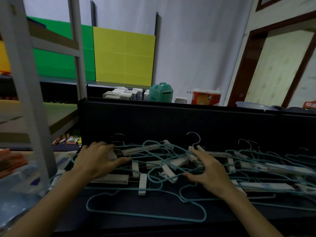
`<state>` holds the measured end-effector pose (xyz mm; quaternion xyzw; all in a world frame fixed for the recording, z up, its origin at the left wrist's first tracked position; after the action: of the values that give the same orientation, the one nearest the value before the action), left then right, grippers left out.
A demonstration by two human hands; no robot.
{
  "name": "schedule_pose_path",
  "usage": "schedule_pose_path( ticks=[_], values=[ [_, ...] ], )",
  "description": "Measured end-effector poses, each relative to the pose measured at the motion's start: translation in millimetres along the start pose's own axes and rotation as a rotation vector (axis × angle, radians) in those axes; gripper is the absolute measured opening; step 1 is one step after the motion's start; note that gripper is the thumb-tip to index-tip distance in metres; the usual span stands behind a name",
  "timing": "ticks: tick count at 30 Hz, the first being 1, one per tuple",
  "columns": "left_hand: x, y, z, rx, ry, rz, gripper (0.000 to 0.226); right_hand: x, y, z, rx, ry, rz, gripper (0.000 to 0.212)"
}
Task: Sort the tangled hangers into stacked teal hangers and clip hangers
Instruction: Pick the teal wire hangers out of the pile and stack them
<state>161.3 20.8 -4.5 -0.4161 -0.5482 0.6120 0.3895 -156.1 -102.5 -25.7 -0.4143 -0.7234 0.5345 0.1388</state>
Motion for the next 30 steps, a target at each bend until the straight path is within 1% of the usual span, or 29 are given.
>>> schedule_pose_path(
  ticks=[3, 8, 13, 16, 19, 23, 27, 30],
  values=[
    [9.7, -2.2, -14.2, 0.096, 0.007, 0.051, 0.113, -3.0, 1.6, 3.0, -0.036, 0.026, -0.012, 0.086],
    [19.8, -9.6, -34.6, 0.069, -0.016, 0.118, 0.114, -4.9, -0.9, -2.7, -0.022, 0.014, -0.021, 0.086],
    [25.7, -17.6, -24.1, 0.113, 0.004, 0.147, 0.108, -1.0, -15.2, -13.3, -0.043, 0.029, -0.016, 0.084],
    [19.5, -19.6, -7.4, 0.102, 0.034, 0.180, 0.101, 10.0, -29.2, -15.8, -0.009, 0.041, 0.005, 0.085],
    [9.4, -20.0, 23.7, 0.127, 0.131, 0.205, 0.094, 33.6, -45.7, -6.9, 0.069, 0.088, 0.031, 0.086],
    [0.5, -23.0, 83.4, 0.158, 0.278, 0.180, 0.091, 72.2, -74.4, 13.4, 0.131, 0.144, 0.117, 0.083],
    [-5.2, -26.8, 146.8, 0.120, 0.449, 0.180, 0.097, 109.3, -99.9, 40.4, 0.134, 0.222, 0.178, 0.082],
    [-6.3, -26.5, 199.2, 0.079, 0.536, 0.161, 0.101, 138.7, -116.7, 65.6, 0.156, 0.277, 0.215, 0.082]
  ],
)
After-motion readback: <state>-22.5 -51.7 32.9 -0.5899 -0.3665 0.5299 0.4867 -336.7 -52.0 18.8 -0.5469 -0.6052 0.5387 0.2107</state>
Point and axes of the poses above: each hand's wrist, its own x-axis away from the middle knuckle, its own y-axis out of the palm, z = x × y, the point moved 2 cm from there along -x, towards the middle knuckle, and after that the axes turned 11 degrees about -z, right-handed, at the moved point
